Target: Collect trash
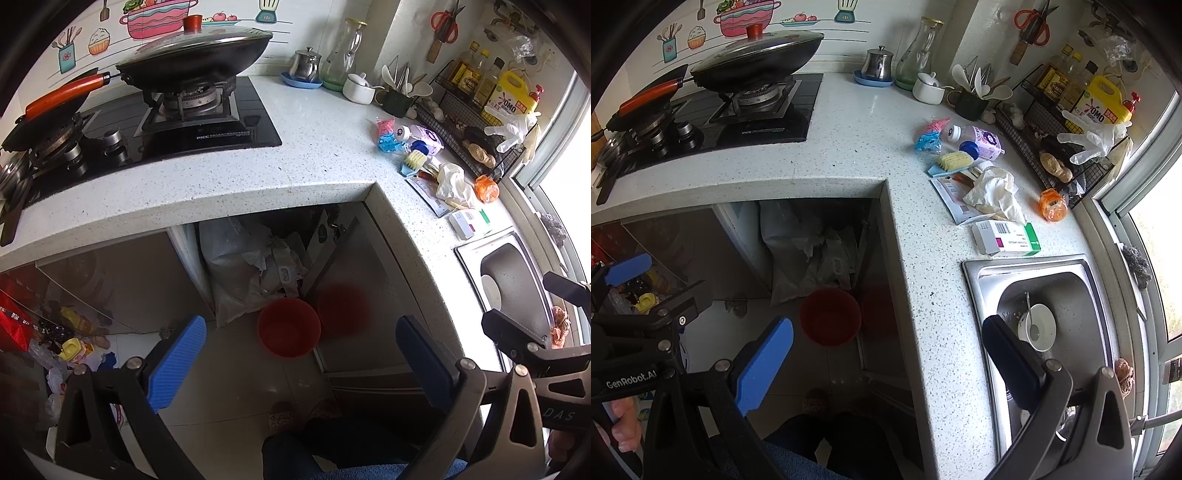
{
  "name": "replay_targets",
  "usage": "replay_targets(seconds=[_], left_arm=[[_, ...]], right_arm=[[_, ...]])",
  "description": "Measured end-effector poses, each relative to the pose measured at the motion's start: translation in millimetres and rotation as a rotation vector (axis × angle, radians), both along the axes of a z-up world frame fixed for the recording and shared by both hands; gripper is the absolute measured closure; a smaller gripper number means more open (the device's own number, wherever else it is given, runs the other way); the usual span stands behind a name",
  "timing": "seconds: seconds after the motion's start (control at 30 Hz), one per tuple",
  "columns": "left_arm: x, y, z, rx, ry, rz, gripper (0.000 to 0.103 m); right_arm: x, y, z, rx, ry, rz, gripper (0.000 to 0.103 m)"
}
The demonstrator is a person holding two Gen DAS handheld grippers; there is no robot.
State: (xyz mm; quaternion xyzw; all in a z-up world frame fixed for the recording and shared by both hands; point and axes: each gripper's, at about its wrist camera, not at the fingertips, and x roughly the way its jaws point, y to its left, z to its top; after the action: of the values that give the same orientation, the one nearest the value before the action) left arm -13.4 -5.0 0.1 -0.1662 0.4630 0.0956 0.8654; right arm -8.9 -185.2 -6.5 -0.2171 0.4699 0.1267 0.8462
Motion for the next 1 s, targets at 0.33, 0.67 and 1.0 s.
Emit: replay_targets(seconds=[0.33, 0.67, 1.0], left_arm=[[-0.7, 5.2, -0.6, -0.014, -0.002, 0.0, 0.001], [9.3, 11.3, 7.5, 0.006, -0.001, -0.028, 0.001], [45.1, 14.2, 21.2, 0.042, -0.014, -0.075, 0.001]], right_arm=[[-0.4, 6.2, -0.4, -0.011, -0.006, 0.006, 0.001], [3.8, 9.1, 3.0, -0.005, -0.009, -0.002, 0.001], [23.1, 8.2, 10.9, 0.037, -0.027, -0.055, 0.001]])
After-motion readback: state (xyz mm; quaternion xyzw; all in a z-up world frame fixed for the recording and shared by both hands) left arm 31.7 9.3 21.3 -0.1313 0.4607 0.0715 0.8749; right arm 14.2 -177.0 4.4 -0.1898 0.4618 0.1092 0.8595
